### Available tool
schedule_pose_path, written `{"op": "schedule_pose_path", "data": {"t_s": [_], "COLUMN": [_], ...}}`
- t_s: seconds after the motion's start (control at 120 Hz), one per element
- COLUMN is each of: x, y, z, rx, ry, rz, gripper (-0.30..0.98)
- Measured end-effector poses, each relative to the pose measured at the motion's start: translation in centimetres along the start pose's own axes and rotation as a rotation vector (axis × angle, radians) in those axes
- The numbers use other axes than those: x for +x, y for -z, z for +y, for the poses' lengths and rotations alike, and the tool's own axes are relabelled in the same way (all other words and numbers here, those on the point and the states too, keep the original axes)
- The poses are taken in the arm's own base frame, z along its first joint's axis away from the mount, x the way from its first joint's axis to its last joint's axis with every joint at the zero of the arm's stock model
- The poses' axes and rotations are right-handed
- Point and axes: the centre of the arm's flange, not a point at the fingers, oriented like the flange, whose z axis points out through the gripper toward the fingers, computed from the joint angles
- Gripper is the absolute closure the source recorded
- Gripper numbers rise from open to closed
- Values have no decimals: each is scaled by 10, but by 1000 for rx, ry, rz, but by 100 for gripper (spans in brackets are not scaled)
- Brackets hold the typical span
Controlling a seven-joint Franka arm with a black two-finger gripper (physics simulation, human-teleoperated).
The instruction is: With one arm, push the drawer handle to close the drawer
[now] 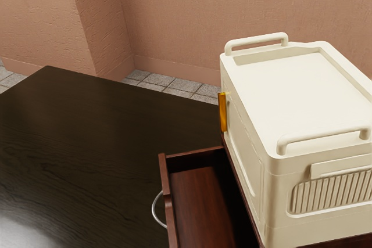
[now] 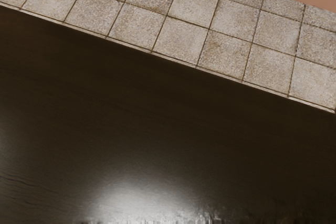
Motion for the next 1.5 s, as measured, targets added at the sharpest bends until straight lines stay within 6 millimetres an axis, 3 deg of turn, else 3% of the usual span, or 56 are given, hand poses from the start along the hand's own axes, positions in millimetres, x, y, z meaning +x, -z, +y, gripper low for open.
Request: {"op": "schedule_pose_path", "data": {"t_s": [0.05,0.125,0.2,0.283,0.333,0.375,0.408,0.475,0.608,0.708,0.783,0.833,0.933,1.008,1.067,1.142,1.233,1.317,1.5], "x": [-10,-16,-25,-54,-93,-144,-187,-249,-335,-361,-370,-376,-396,-422,-440,-451,-449,-443,-420], "y": [7,-4,-32,-60,-109,-145,-165,-206,-296,-334,-342,-335,-316,-307,-302,-298,-297,-309,-321], "z": [20,35,33,16,-7,-23,-34,-41,-67,-69,-63,-55,-2,43,65,76,82,94,144], "rx": [-14,-16,-8,-40,-69,-76,-71,-64,-44,-39,-24,-11,-21,-65,-95,-114,-108,-89,-94], "ry": [-59,-109,-132,-161,-166,-163,-158,-162,-100,-96,-124,-158,-363,-558,-653,-717,-782,-844,-993], "rz": [-12,-59,-151,-275,-394,-461,-488,-536,-678,-679,-630,-572,-491,-489,-510,-525,-505,-507,-473], "gripper": [2,2,2,2,2,2,2,2,2,2,2,2,2,2,2,4,28,48,68]}}
